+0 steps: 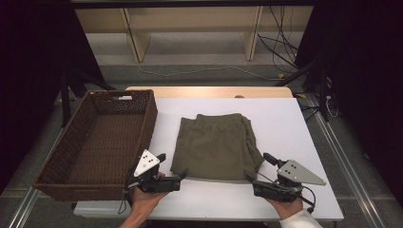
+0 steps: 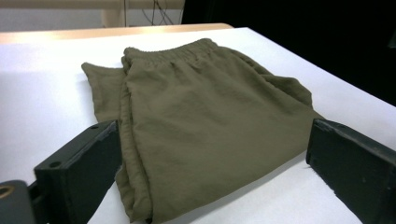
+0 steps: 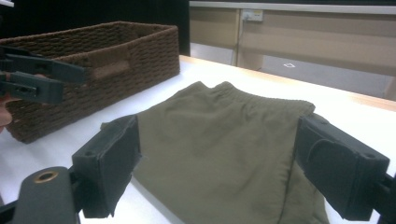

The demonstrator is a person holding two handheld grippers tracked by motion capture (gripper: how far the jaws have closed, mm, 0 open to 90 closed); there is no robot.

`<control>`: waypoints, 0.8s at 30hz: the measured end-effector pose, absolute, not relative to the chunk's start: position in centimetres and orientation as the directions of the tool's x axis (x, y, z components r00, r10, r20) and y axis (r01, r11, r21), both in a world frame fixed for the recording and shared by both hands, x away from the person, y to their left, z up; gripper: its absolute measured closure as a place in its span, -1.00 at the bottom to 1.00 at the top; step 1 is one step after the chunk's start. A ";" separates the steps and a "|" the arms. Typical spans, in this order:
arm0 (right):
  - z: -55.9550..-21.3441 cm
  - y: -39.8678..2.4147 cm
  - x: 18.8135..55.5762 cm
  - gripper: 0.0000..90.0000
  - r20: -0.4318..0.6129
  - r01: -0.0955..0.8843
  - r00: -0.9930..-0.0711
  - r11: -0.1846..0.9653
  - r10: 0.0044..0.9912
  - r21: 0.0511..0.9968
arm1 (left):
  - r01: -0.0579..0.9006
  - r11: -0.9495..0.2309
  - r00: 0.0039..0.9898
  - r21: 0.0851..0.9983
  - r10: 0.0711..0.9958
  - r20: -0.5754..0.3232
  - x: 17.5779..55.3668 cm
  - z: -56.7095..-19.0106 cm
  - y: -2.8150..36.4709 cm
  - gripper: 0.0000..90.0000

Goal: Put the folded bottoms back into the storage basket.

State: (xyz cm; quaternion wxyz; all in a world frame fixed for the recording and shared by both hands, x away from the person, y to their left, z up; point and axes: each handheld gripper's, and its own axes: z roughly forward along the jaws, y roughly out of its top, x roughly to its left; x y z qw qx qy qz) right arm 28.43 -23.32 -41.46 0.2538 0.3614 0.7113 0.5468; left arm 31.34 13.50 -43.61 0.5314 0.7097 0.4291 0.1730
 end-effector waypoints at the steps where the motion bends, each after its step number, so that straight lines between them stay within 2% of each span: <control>1: -41.5 -23.4 28.5 -0.64 0.038 0.241 -0.608 0.138 0.793 0.961 | 0.440 -0.062 0.562 0.896 0.797 -0.221 31.5 -43.7 13.4 -0.92; 4: -41.4 -23.6 28.6 -0.63 0.042 0.245 -0.605 0.136 0.795 0.960 | 0.506 -0.036 0.539 0.862 0.793 -0.283 32.3 -44.3 13.1 -0.92; 9: -41.3 -23.8 28.8 -0.63 0.039 0.244 -0.604 0.138 0.796 0.960 | 0.544 -0.063 0.520 0.837 0.808 -0.278 32.9 -44.4 12.1 -0.92; 11: -41.3 -23.8 29.0 -0.63 0.037 0.247 -0.600 0.142 0.799 0.958 | 0.597 -0.046 0.494 0.801 0.808 -0.322 33.7 -44.3 11.7 -0.92; 15: -41.2 -23.7 29.4 -0.63 0.031 0.256 -0.601 0.156 0.798 0.954 | 0.627 -0.049 0.473 0.778 0.817 -0.330 34.4 -44.6 11.5 -0.92; 18: -41.0 -23.6 30.3 -0.62 0.007 0.260 -0.594 0.185 0.804 0.948 | 0.688 -0.050 0.436 0.724 0.826 -0.357 35.5 -44.7 11.3 -0.92; 24: -40.4 -24.1 32.7 -0.62 0.010 0.304 -0.585 0.208 0.811 0.930 | 0.692 -0.044 0.417 0.721 0.840 -0.348 36.6 -44.2 11.3 -0.89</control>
